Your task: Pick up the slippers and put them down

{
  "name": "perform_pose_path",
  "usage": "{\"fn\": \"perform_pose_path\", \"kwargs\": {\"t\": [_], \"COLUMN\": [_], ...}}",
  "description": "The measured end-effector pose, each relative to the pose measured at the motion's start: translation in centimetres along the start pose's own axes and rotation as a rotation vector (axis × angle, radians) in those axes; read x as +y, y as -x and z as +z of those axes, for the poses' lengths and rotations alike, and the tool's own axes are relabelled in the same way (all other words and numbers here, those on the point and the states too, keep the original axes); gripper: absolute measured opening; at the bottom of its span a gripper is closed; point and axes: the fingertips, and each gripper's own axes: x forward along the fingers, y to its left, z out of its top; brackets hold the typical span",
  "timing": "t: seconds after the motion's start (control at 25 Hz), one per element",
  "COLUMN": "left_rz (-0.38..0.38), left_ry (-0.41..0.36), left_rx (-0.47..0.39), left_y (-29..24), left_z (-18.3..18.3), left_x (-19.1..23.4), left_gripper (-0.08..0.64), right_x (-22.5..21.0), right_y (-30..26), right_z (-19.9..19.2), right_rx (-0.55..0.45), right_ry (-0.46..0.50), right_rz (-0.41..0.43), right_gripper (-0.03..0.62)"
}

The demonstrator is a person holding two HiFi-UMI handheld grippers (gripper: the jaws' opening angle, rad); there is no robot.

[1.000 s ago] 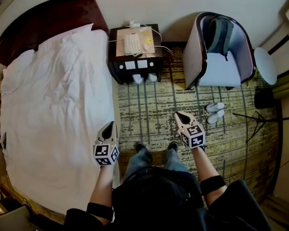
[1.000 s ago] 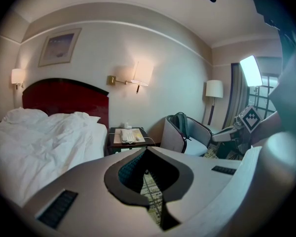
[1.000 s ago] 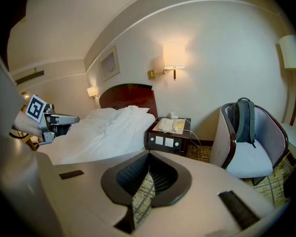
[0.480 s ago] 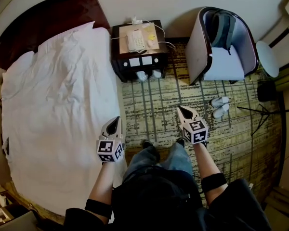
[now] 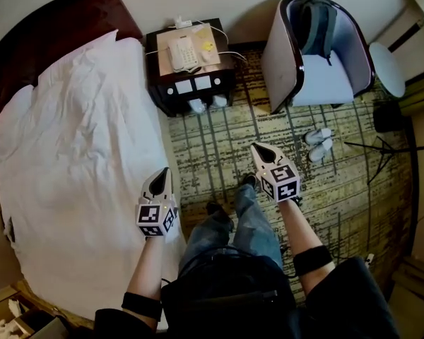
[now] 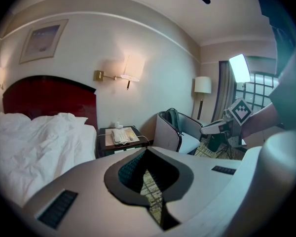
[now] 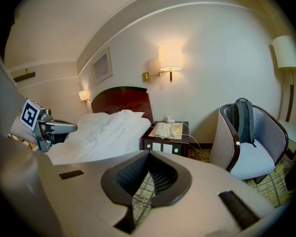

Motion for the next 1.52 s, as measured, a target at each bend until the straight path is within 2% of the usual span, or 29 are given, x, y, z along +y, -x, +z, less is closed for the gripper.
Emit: {"fn": "perform_pose_path", "kwargs": {"t": [0.24, 0.32, 0.48, 0.52, 0.72, 0.88, 1.0, 1.04, 1.24, 1.52], "left_rz": [0.041, 0.051, 0.061, 0.057, 0.031, 0.034, 0.035, 0.035, 0.037, 0.034], "left_ry": [0.019, 0.017, 0.028, 0.026, 0.003, 0.005, 0.005, 0.006, -0.019, -0.097], "left_rx": [-0.018, -0.022, -0.03, -0.029, -0.017, -0.022, -0.032, -0.033, -0.046, -0.117], "left_y": [-5.2, -7.8, -13.4, -14.9, -22.7, -28.4, -32.3, -33.6, -40.4, -48.6], "left_z": [-0.1, -0.8, -3.2, -4.1, -10.7, -17.1, -22.1, -23.7, -30.7, -35.9], "left_x": [0.5, 1.0, 1.9, 2.0, 3.1, 4.8, 6.5, 7.1, 10.4, 13.4], "left_gripper": [0.002, 0.002, 0.002, 0.002, 0.002, 0.002, 0.002, 0.002, 0.002, 0.002], "right_x": [-4.1, -5.9, -9.1, -9.8, -12.6, -14.3, -15.3, -15.6, -17.2, -20.4], "right_y": [-4.8, -7.2, -13.0, -14.6, -23.7, -30.6, -35.2, -36.7, -44.6, -53.3], "right_z": [-0.4, -1.1, -4.8, -6.0, -11.9, -17.3, -21.2, -22.7, -29.6, -35.9], "right_rx": [0.002, -0.01, 0.006, 0.013, 0.014, -0.004, -0.045, -0.054, -0.093, -0.221], "right_ry": [-0.009, -0.039, -0.126, -0.143, -0.219, -0.321, -0.416, -0.439, -0.529, -0.669], "right_rz": [0.019, 0.0, -0.028, -0.033, -0.039, -0.032, -0.038, -0.042, -0.043, -0.035], "right_gripper": [0.003, 0.034, 0.042, 0.071, 0.152, 0.216, 0.221, 0.242, 0.245, 0.249]}}
